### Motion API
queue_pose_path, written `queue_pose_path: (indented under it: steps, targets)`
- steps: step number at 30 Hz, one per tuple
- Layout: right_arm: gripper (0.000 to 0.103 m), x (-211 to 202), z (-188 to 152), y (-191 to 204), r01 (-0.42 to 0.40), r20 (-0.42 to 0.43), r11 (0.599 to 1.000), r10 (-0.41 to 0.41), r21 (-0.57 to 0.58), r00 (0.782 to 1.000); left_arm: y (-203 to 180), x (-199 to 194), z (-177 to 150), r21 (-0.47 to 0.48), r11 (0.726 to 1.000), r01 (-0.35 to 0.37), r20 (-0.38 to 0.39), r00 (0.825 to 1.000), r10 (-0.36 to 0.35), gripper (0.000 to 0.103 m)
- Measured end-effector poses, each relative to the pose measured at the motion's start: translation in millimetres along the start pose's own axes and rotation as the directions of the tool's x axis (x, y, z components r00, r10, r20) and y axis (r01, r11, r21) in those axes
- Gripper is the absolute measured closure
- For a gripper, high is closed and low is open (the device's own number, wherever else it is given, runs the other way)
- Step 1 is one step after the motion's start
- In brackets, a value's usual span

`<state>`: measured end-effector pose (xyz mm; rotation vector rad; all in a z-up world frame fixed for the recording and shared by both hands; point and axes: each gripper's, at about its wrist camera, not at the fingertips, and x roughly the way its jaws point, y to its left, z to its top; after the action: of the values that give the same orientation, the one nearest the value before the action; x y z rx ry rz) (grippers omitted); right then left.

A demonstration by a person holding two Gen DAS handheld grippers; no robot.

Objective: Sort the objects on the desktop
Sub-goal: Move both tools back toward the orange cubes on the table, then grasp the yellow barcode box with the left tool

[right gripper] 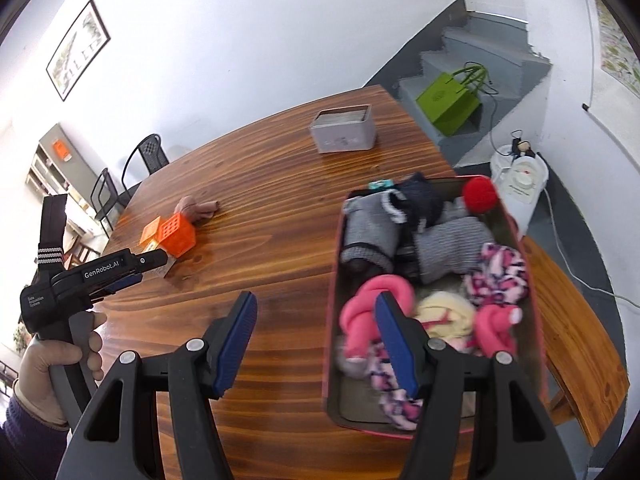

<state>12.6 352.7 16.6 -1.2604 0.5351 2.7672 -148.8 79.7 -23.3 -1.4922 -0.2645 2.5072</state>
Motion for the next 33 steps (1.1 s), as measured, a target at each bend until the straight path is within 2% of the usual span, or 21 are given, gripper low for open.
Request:
queue_pose_path:
  steps: [6,13,18,27,28,29,33]
  targets:
    - [0.035,23.9,-6.0,34.3,-0.012,-0.047,1.0,0.012,-0.01,0.999,51.8,3.8,9.7,-0.021,0.999,-0.042,0.002,0.999,0.042,0.03]
    - [0.035,42.7,-11.9,59.3,0.015,-0.078,1.0,-0.014,0.006,0.997,87.5,29.0,33.6,0.036,0.999,-0.018,0.013,1.0,0.018,0.03]
    - [0.035,55.0,-15.8,75.3,0.038,-0.097,0.999,-0.036,0.019,0.995,100.2,53.1,50.0,0.085,0.996,0.004,-0.001,1.0,-0.004,0.03]
    - [0.035,78.0,-20.4,101.7,0.077,-0.129,0.996,-0.072,0.033,0.989,101.2,88.0,62.8,0.212,0.972,0.098,-0.061,0.994,-0.086,0.03]
    - [0.035,80.8,-20.1,104.8,0.078,-0.131,0.996,-0.074,0.031,0.989,101.7,91.5,63.1,0.22,0.97,0.105,-0.071,0.993,-0.092,0.031]
    - [0.035,84.3,-18.5,108.8,0.078,-0.13,0.997,-0.074,0.026,0.989,102.3,93.1,62.9,0.225,0.968,0.11,-0.077,0.993,-0.095,0.047]
    - [0.035,98.8,-7.5,127.8,0.069,-0.118,0.998,-0.07,-0.006,0.991,106.9,90.8,60.8,0.233,0.965,0.121,-0.08,0.991,-0.105,0.049]
